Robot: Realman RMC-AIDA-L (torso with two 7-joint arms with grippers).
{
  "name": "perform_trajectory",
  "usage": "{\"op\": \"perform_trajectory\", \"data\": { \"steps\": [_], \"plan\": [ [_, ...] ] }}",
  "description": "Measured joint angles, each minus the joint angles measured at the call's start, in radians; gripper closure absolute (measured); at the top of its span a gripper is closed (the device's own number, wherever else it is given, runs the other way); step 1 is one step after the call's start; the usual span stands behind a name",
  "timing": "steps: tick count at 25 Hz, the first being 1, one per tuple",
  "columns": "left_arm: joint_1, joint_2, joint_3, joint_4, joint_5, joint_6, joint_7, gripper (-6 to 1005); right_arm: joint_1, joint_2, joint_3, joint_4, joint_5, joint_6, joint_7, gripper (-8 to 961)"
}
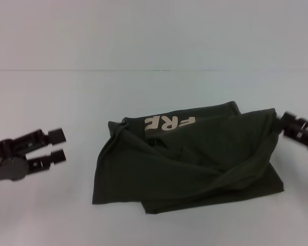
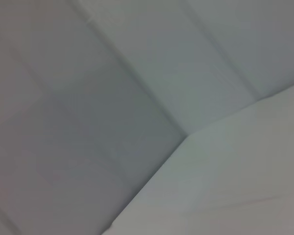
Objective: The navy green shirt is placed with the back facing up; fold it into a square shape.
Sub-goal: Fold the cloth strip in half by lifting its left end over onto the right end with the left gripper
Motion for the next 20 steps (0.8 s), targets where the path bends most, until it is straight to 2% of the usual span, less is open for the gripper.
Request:
{"op": "perform_trajectory", "data": {
  "steps": [4,8,12,16,20],
  "plan": [
    [-0.017,0.004,0.0,-0.011,0.129,-0.06,-0.098,96,0.007,0.003,-0.042,0.003,-0.111,-0.104,-0.142,56],
    [-0.034,-0.004,0.01,-0.061,0.161,-0.164,-0.13,96,0.009,0.023,-0.09,-0.001,-0.168,-0.149,-0.226,55],
    [-0.042,-0.014,0.016,-0.092,0.177,-0.243,-0.143,96,0.003,0.028,-0.108,-0.001,-0.173,-0.148,-0.242,54],
    [-0.063,-0.029,0.032,-0.092,0.179,-0.306,-0.118,96,-0.001,0.025,-0.112,0.004,-0.176,-0.146,-0.261,54],
    [-0.109,-0.032,0.084,-0.084,0.179,-0.359,-0.009,96,-0.002,0.024,-0.114,0.003,-0.185,-0.146,-0.266,54]
  ]
}}
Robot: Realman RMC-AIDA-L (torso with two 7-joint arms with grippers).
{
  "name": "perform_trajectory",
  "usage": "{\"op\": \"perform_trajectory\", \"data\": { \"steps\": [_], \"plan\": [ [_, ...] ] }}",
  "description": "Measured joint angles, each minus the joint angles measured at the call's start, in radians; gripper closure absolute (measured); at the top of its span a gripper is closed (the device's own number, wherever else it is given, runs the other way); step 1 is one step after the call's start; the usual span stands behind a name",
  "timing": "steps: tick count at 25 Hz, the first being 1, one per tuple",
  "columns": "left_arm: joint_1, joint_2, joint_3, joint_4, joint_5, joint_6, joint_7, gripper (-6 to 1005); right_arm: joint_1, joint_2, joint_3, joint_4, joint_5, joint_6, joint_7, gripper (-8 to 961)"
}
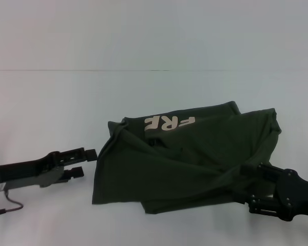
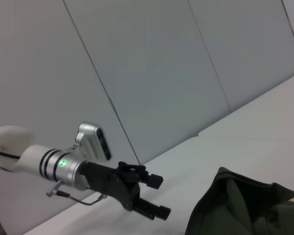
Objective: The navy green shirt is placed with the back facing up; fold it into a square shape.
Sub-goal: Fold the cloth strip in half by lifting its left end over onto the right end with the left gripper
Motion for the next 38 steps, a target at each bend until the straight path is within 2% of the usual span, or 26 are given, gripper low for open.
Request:
{"op": "perform_trajectory", "data": {
  "steps": [6,11,14,18,24,32,38],
  "plan": [
    [-0.047,-0.001,0.088,0.064,0.001,0.004,0.226,97,0.0,0.005,0.0,-0.003,-0.001,0.001,0.0,54],
    [-0.031,-0.016,0.123,0.099,0.001,-0.034,0.494,97,0.001,0.005,0.0,-0.001,-0.001,0.001,-0.001,55],
    [-0.012,-0.027,0.118,0.104,0.001,-0.098,0.587,97,0.001,0.007,0.0,0.0,-0.001,0.001,-0.001,55],
    [0.0,-0.04,0.135,0.107,0.001,-0.163,0.613,97,0.001,0.008,0.001,0.0,-0.001,-0.002,0.003,55],
    [0.001,-0.058,0.156,0.109,0.001,-0.15,0.62,97,0.002,0.008,0.0,-0.002,-0.001,0.001,0.006,55],
    [0.001,-0.095,0.185,0.133,0.001,-0.182,0.639,96,0.008,0.008,0.0,-0.001,-0.001,0.009,0.008,55],
    [-0.002,-0.099,0.192,0.131,0.001,-0.194,0.646,97,0.011,0.008,0.0,0.001,-0.003,0.011,0.008,55]
  ]
}}
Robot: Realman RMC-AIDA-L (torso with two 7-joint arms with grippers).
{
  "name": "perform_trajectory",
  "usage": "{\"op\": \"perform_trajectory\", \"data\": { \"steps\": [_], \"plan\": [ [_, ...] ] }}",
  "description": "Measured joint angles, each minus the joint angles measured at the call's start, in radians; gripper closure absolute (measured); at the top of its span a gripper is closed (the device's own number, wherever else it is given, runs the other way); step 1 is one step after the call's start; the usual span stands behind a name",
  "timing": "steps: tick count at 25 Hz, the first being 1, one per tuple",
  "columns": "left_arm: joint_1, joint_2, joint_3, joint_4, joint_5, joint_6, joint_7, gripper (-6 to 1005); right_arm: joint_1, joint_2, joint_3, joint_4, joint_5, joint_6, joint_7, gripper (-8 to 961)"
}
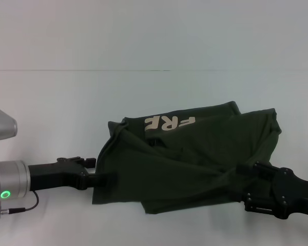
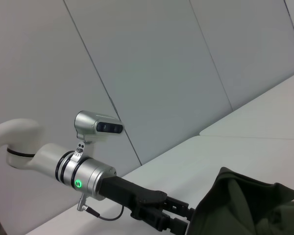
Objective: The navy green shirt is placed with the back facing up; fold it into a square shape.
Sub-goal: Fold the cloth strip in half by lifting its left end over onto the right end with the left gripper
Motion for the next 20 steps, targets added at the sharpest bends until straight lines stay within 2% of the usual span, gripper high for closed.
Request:
{"op": "perform_trajectory", "data": {
  "steps": [4,15,20],
  "plan": [
    [0.001,-0.001,0.028,-0.001,0.0,-0.001,-0.005,97,0.001,0.0,0.0,0.0,0.0,0.0,0.0,55],
    [-0.004,-0.004,0.037,0.004,0.025,-0.017,-0.022,298,0.003,0.002,0.0,-0.004,0.0,0.001,0.001,56],
    [-0.01,-0.003,0.036,0.005,0.026,-0.017,-0.031,505,0.006,0.002,0.0,-0.004,0.0,0.001,0.002,56]
  ]
}}
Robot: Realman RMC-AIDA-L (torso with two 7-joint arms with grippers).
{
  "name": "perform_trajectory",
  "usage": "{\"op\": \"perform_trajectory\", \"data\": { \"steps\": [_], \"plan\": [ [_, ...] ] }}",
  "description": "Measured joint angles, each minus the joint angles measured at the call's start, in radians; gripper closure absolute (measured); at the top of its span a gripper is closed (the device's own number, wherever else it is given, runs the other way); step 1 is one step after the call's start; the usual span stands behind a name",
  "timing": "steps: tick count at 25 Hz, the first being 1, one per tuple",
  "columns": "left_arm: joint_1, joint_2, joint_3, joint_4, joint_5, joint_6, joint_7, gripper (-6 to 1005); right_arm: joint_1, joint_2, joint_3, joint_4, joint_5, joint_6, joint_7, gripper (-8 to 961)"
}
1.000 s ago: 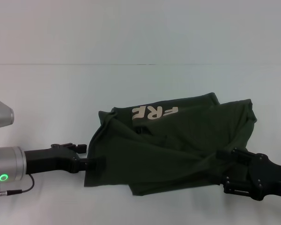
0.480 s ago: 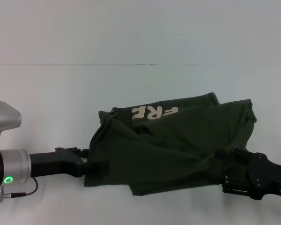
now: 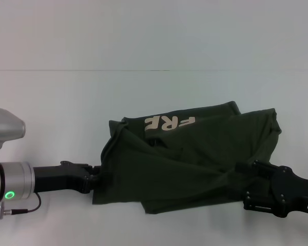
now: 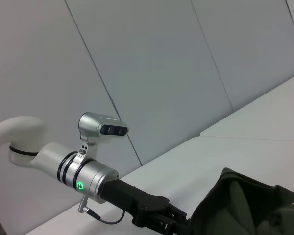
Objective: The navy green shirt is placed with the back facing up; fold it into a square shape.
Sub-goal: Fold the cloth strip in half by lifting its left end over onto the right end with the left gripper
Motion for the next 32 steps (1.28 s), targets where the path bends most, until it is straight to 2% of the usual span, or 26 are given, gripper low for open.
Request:
{"op": "perform_trajectory", "data": {
  "steps": [10,16,20,24,28,32],
  "plan": [
    [-0.007,0.003,-0.001,0.002,0.0,-0.005,-0.005,739,0.007,0.002,0.0,0.005,0.0,-0.001,0.0,56],
    [-0.018,0.013,0.0,0.012,0.0,0.036,-0.115,972,0.009,0.002,0.0,0.005,0.0,-0.002,0.0,56],
    [-0.055,0.046,-0.001,0.014,-0.001,0.162,-0.275,997,0.01,0.002,0.0,0.006,0.0,-0.002,0.0,56],
    [-0.109,0.063,-0.008,0.016,-0.006,0.271,-0.433,983,0.012,0.002,0.0,0.005,0.0,0.001,-0.001,57],
    [-0.169,0.065,-0.022,-0.003,-0.013,0.291,-0.621,970,0.014,0.005,0.0,0.007,0.0,0.019,-0.007,57],
    [-0.218,0.057,-0.071,-0.047,-0.033,0.284,-0.725,956,0.014,0.01,0.0,0.008,0.0,0.029,-0.007,57]
  ]
}}
